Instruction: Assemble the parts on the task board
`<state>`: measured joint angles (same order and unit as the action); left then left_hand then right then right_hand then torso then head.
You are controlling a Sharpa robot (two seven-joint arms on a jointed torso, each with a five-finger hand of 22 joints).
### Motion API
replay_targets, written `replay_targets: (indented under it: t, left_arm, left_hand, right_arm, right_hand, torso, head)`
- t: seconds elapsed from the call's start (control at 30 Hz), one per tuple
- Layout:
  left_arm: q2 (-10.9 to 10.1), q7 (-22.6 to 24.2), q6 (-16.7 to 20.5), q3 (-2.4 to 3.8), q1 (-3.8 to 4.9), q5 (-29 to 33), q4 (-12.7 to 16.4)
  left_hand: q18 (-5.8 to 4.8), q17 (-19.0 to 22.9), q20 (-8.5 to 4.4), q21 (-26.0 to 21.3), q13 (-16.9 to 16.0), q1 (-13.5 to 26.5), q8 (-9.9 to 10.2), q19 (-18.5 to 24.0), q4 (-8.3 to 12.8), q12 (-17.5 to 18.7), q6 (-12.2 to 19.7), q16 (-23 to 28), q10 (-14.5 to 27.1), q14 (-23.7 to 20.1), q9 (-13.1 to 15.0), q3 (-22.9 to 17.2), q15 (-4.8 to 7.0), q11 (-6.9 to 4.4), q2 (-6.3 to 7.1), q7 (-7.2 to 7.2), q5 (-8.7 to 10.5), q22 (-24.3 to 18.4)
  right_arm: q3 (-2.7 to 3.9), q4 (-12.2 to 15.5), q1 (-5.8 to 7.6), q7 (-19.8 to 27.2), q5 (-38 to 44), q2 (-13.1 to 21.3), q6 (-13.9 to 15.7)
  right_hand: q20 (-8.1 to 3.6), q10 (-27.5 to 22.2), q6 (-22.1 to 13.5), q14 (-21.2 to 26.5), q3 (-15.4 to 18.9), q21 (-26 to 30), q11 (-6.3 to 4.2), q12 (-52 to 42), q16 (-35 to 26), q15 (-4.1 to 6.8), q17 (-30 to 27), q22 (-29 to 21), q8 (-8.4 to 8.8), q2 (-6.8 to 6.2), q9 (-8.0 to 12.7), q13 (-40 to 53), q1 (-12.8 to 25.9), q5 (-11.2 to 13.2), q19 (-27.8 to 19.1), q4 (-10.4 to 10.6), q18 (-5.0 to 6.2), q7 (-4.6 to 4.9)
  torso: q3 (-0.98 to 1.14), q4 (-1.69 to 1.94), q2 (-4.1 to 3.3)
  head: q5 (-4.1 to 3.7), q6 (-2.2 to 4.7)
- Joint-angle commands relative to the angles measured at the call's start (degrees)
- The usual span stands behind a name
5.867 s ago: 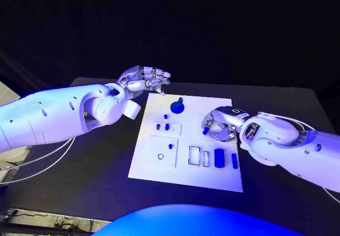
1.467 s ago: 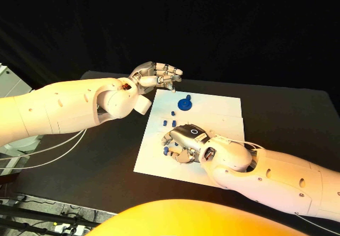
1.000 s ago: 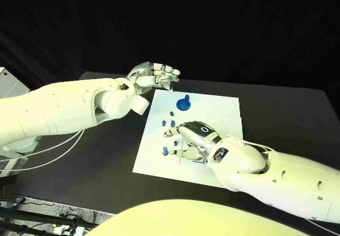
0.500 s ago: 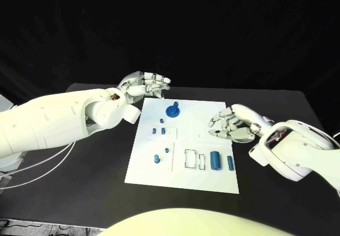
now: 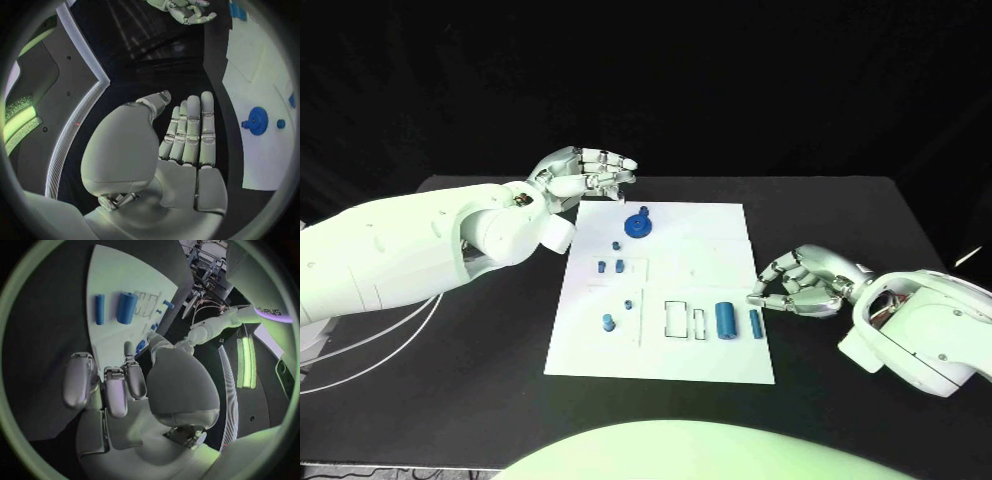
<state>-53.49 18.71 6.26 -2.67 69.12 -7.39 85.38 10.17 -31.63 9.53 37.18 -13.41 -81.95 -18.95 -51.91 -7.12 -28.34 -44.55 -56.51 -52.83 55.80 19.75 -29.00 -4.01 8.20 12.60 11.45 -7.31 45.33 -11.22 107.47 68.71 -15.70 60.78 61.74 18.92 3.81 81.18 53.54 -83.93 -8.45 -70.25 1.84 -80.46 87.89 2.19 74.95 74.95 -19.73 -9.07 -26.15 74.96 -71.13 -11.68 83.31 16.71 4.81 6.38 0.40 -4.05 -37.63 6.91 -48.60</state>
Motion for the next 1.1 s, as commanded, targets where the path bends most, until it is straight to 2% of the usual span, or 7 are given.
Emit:
replay_targets:
  t: [0.03,0.17,0.23,0.33,0.5,0.87,1.1]
  left_arm:
    - [0.1,0.5,-1.2,0.02,-0.06,0.3,0.1]
    - [0.0,0.5,-1.3,0.01,-0.09,0.3,0.1]
    - [-0.1,0.6,-1.3,0.01,-0.10,0.3,0.1]
    - [-0.1,0.6,-1.3,0.01,-0.10,0.3,0.2]
    - [-0.1,0.5,-1.4,0.01,-0.11,0.3,0.2]
    - [-0.2,0.2,-1.5,0.01,-0.11,0.3,0.2]
    - [-0.3,0.1,-1.5,0.01,-0.10,0.3,0.2]
  left_hand:
    - [0.28,0.0,0.09,-0.2,0.1,-0.2,-0.4,-0.2,-0.1,-0.4,0.2,0.2,0.5,0.0,0.0,0.4,-0.17,0.00,-0.54,0.80,-0.08,-0.1]
    - [0.28,0.0,0.09,-0.2,0.1,-0.2,-0.4,-0.2,-0.1,-0.4,0.2,0.2,0.5,0.0,0.0,0.4,-0.17,0.00,-0.54,0.80,-0.08,-0.1]
    - [0.28,0.0,0.09,-0.2,0.1,-0.2,-0.4,-0.2,-0.1,-0.4,0.2,0.2,0.5,0.0,0.0,0.4,-0.17,0.00,-0.54,0.80,-0.08,-0.1]
    - [0.28,0.0,0.09,-0.2,0.1,-0.2,-0.4,-0.2,-0.1,-0.4,0.2,0.2,0.5,0.0,0.0,0.4,-0.17,0.00,-0.54,0.80,-0.08,-0.1]
    - [0.28,0.0,0.09,-0.2,0.1,-0.2,-0.4,-0.2,-0.1,-0.4,0.2,0.2,0.5,0.0,0.0,0.4,-0.17,0.00,-0.54,0.80,-0.08,-0.1]
    - [0.29,-0.1,0.09,-0.4,0.1,-0.4,-0.6,-0.3,-0.1,-0.5,0.3,0.2,0.5,-0.1,0.0,0.4,-0.14,-0.05,-0.62,0.74,-0.10,-0.2]
    - [0.29,-0.1,0.09,-0.4,0.1,-0.4,-0.6,-0.3,-0.1,-0.5,0.3,0.2,0.5,-0.1,0.0,0.4,-0.14,-0.05,-0.62,0.74,-0.10,-0.2]
  right_arm:
    - [-0.06,0.1,-1.09,-7.5,8.3,-0.9,-0.1]
    - [-0.11,-0.2,-2.53,-9.4,10.5,-2.7,1.8]
    - [-0.12,-0.3,-3.01,-10.1,11.5,-3.5,2.7]
    - [-0.13,-0.6,-3.36,-10.8,12.3,-4.4,3.5]
    - [-0.13,-1.4,-3.61,-11.4,12.9,-5.7,3.9]
    - [-0.13,-3.6,-3.82,-12.6,13.3,-8.7,0.4]
    - [-0.14,-4.5,-4.34,-13.3,14.0,-10.2,-0.8]
  right_hand:
    - [0.07,0.6,-0.4,-5.3,1.4,-0.8,0.02,-0.7,0.6,-0.09,10.8,6.0,-0.46,-0.17,0.2,1.7,1.0,0.4,0.5,0.0,-1.13,0.00]
    - [0.13,1.3,-0.5,-5.4,4.0,-1.5,0.03,-1.4,0.9,-0.13,11.6,6.6,-0.81,0.22,0.3,3.2,2.1,0.9,0.7,0.1,-1.23,-0.03]
    - [0.13,1.5,-0.5,-5.4,4.5,-1.8,0.03,-1.7,1.0,-0.13,11.9,6.7,-0.88,0.34,0.3,3.6,2.2,1.0,0.8,0.1,-1.29,-0.03]
    - [0.14,1.8,-0.5,-5.5,5.1,-2.0,0.03,-2.0,1.1,-0.14,12.0,6.9,-0.95,0.45,0.3,4.1,2.1,1.0,0.9,0.1,-1.33,-0.03]
    - [0.15,1.9,-0.5,-5.5,5.6,-2.2,0.03,-2.1,1.2,-0.14,12.3,7.0,-1.01,0.58,0.4,4.3,2.1,1.1,1.0,0.1,-1.36,-0.03]
    - [0.24,2.1,-0.8,-5.6,8.2,-2.4,0.14,-2.3,1.3,-0.25,12.6,7.3,-1.22,1.97,0.6,5.0,3.4,1.4,1.0,0.1,-1.40,0.06]
    - [0.26,2.1,-0.7,-5.6,8.7,-2.5,0.14,-2.4,1.3,-0.26,12.7,7.4,-1.31,2.13,0.6,5.1,3.6,1.6,1.0,0.1,-1.41,0.05]
  torso:
    - [0.01,-0.07,0.11]
    - [-0.12,-0.03,0.07]
    - [-0.11,-0.02,0.05]
    - [-0.07,0.04,0.05]
    - [-0.16,-0.01,0.11]
    - [0.00,-0.08,0.03]
    - [0.01,-0.05,0.03]
  head:
    - [-0.45,-0.43]
    - [-0.59,-0.51]
    - [-0.56,-0.55]
    - [-0.63,-0.51]
    - [-0.67,-0.56]
    - [-0.34,-0.75]
    - [-0.27,-0.91]
